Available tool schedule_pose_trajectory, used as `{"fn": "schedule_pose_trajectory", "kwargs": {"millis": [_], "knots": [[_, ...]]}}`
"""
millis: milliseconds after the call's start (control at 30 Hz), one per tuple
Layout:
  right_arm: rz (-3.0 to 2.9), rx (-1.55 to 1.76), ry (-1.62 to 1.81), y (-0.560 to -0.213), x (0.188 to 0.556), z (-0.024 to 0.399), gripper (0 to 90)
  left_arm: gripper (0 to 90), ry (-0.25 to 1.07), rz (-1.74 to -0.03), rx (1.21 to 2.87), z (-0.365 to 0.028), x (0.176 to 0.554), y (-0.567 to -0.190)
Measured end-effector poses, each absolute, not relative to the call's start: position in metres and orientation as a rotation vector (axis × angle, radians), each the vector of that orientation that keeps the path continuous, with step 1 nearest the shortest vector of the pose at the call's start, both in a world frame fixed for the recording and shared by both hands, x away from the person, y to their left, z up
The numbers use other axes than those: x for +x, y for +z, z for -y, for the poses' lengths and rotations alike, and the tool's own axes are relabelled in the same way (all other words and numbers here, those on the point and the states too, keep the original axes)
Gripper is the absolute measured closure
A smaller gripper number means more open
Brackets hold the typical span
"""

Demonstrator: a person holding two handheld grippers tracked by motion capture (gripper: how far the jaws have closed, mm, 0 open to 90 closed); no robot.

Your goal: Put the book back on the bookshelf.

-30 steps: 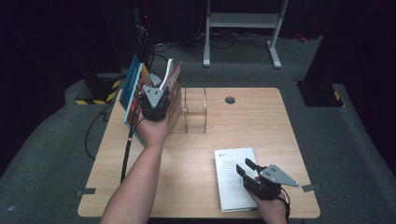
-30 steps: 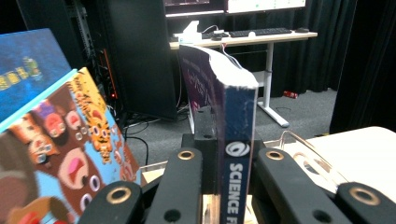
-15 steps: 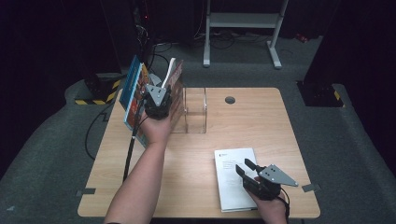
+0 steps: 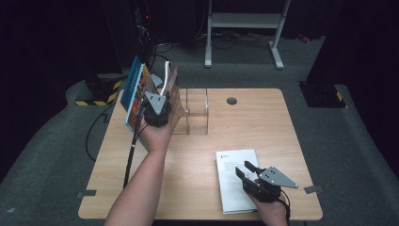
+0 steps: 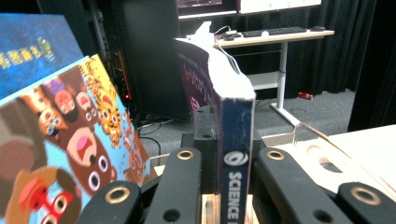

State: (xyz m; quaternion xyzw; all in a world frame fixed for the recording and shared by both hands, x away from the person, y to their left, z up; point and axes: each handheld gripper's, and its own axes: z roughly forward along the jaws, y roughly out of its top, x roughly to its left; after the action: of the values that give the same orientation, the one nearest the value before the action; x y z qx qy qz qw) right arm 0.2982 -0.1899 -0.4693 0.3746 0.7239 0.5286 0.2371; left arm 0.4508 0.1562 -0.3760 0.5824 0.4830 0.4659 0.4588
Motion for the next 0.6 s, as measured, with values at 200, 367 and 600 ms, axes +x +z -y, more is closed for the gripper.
{"fn": "schedule_pose_trajectory", "kwargs": {"millis": [200, 367, 600], "knots": [[-1.992, 1.016, 1.447, -0.4694, 0.2976, 0.1866, 54.5, 82.0, 1.128, -1.222, 1.438, -0.161, 0.4474, -0.3738], [-1.999, 1.013, 1.445, -0.4696, 0.2975, 0.186, 54.4, 80.8, 1.125, -1.237, 1.445, -0.1634, 0.4463, -0.3728], [-1.999, 1.018, 1.449, -0.4698, 0.2971, 0.1851, 54.3, 78.7, 1.117, -1.256, 1.463, -0.1657, 0.4455, -0.377]]}}
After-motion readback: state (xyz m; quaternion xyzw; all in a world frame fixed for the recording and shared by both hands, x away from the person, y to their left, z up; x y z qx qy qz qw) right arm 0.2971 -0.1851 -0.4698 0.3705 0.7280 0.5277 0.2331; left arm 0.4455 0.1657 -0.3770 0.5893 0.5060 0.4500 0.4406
